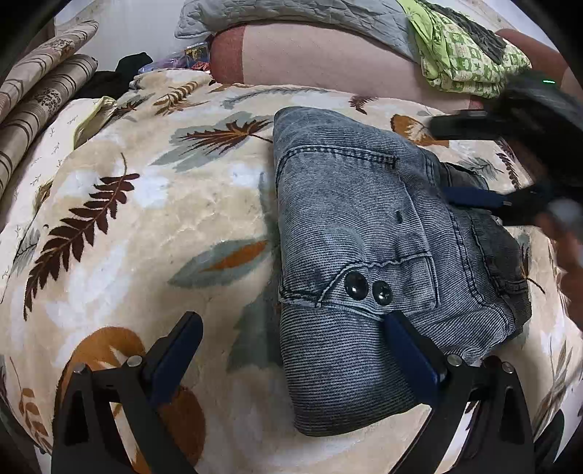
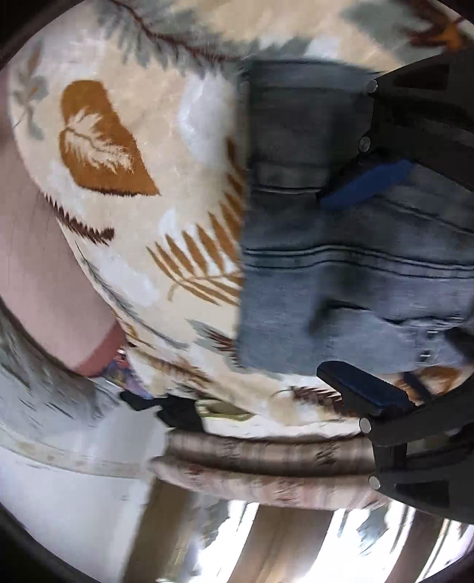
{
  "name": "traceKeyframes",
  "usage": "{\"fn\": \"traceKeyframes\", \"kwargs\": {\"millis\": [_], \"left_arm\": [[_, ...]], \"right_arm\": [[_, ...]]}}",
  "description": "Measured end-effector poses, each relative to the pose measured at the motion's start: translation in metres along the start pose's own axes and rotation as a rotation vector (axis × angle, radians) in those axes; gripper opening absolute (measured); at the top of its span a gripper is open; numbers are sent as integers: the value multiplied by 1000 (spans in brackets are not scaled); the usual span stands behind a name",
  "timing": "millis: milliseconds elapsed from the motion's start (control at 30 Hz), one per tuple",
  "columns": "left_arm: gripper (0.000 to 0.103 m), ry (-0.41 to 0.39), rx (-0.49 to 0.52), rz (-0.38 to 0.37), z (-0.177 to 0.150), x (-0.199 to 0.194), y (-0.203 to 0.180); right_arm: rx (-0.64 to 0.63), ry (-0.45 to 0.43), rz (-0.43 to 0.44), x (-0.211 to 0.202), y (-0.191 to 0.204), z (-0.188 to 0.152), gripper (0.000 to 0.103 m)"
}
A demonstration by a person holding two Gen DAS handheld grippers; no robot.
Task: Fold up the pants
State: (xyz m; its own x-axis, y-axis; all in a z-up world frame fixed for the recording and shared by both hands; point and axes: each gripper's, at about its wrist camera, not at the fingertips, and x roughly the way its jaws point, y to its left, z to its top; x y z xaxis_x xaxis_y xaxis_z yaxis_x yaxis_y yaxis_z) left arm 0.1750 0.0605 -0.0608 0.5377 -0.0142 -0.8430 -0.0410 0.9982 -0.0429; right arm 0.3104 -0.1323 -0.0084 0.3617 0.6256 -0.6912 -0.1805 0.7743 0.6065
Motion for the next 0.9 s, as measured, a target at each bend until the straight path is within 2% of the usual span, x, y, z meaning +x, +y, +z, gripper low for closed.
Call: {"fn": "traceKeyframes", "kwargs": {"millis": [133,200,233,267,300,367,467,567,800,900], "left_arm": [[100,6,-10,10,0,1,0],[100,9,-6,23,1,0,-2],[100,12,-7,28,1,0,-3],[100,20,-9,28,2,0,-4],[100,27,-7,43,2,-2,-6],[100,23,14,64,4,-9,-7],[100,0,11,111,6,-26,-8],[100,-26,-7,99,2,-41,-10],[100,-92,-8,80,-17,-77,-23],[100,-119,-6,80,-23,-90,-27]], "right_arm": [[-37,-8,53,-36,9,-44,87],[-34,10,8,-34,2,-66,88],[-15,39,-52,-26,-13,-76,88],[-2,64,-62,-17,-23,-81,88],[-19,25,-36,-21,-25,-84,88],[16,6,-48,-35,-19,-84,88],[-83,-91,-77,-69,6,-93,88],[-143,-175,-139,-95,15,-122,88],[-188,-281,-309,-120,13,-194,88],[-235,-304,-367,-125,18,-212,88]]}}
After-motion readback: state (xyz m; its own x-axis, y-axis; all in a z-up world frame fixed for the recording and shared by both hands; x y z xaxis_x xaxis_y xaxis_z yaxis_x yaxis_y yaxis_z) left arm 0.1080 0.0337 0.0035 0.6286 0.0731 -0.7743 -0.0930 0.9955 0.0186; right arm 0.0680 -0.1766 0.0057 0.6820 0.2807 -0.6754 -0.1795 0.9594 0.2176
